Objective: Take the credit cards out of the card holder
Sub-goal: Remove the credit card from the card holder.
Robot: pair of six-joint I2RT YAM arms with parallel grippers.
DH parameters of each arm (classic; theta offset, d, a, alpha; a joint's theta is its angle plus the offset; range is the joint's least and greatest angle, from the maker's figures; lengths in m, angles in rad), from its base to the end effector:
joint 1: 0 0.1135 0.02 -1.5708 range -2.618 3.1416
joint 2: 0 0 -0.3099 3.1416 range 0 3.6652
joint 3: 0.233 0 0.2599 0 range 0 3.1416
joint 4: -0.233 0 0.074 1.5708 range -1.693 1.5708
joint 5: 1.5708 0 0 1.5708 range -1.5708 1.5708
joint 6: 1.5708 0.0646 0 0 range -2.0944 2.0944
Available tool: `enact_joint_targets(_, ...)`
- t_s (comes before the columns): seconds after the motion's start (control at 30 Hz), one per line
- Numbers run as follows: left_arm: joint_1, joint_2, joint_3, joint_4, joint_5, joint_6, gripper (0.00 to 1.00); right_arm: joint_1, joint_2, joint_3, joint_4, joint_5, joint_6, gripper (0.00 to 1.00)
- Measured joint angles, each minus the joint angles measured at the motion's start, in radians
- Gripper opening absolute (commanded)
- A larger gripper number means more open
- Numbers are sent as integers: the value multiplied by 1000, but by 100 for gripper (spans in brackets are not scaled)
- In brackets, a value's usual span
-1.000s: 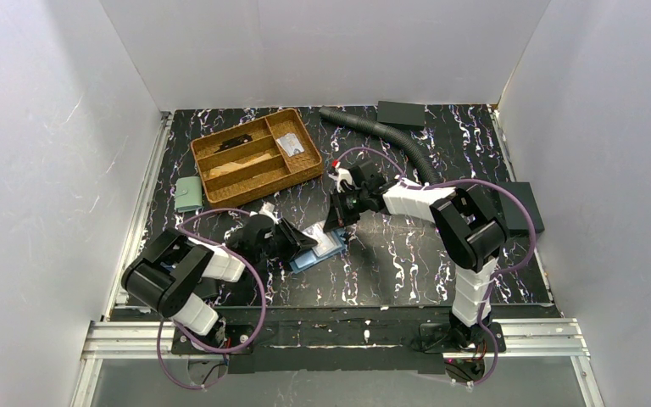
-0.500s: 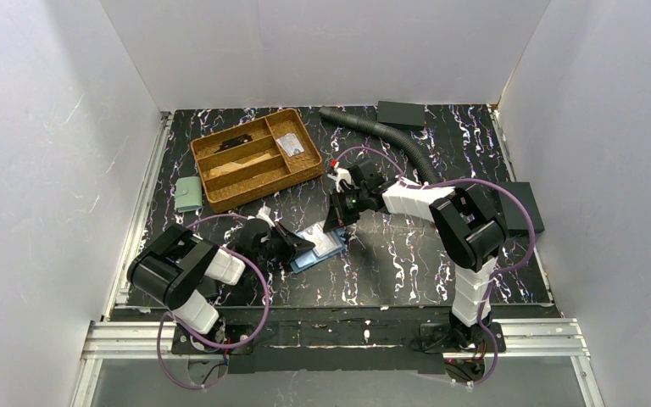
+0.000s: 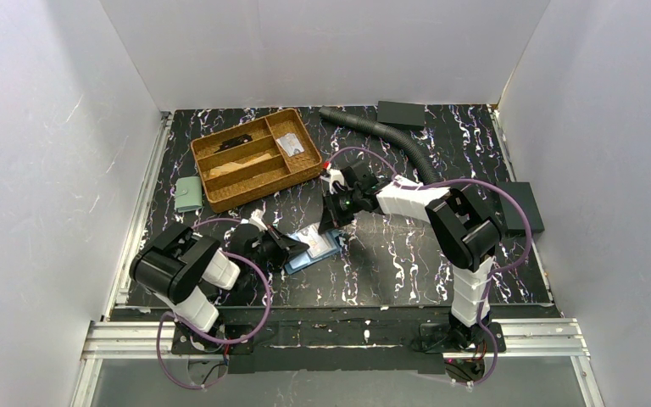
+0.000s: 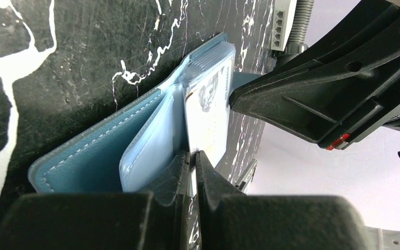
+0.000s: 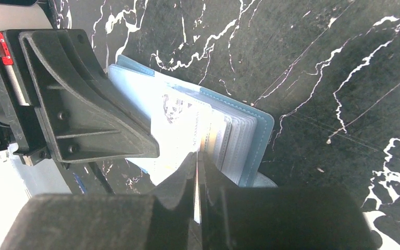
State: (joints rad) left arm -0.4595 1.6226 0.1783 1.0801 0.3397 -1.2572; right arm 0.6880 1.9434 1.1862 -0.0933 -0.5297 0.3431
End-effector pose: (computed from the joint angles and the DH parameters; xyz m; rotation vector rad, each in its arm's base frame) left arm 0.2177 -0.1317 0.1316 -0.6143 2.1265 -1.3926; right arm 0.3218 0.3068 0.1745 -0.6966 2.4763 1.0790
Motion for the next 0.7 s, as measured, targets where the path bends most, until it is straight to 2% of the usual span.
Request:
enact_joint_targets(0.4, 38, 63, -4, 83, 82, 12, 0, 2, 2, 11, -14, -2, -4, 26)
enact_joint_targets(0.7, 61, 71, -18, 106, 113, 19, 0, 6, 2, 14, -14, -2, -4, 27)
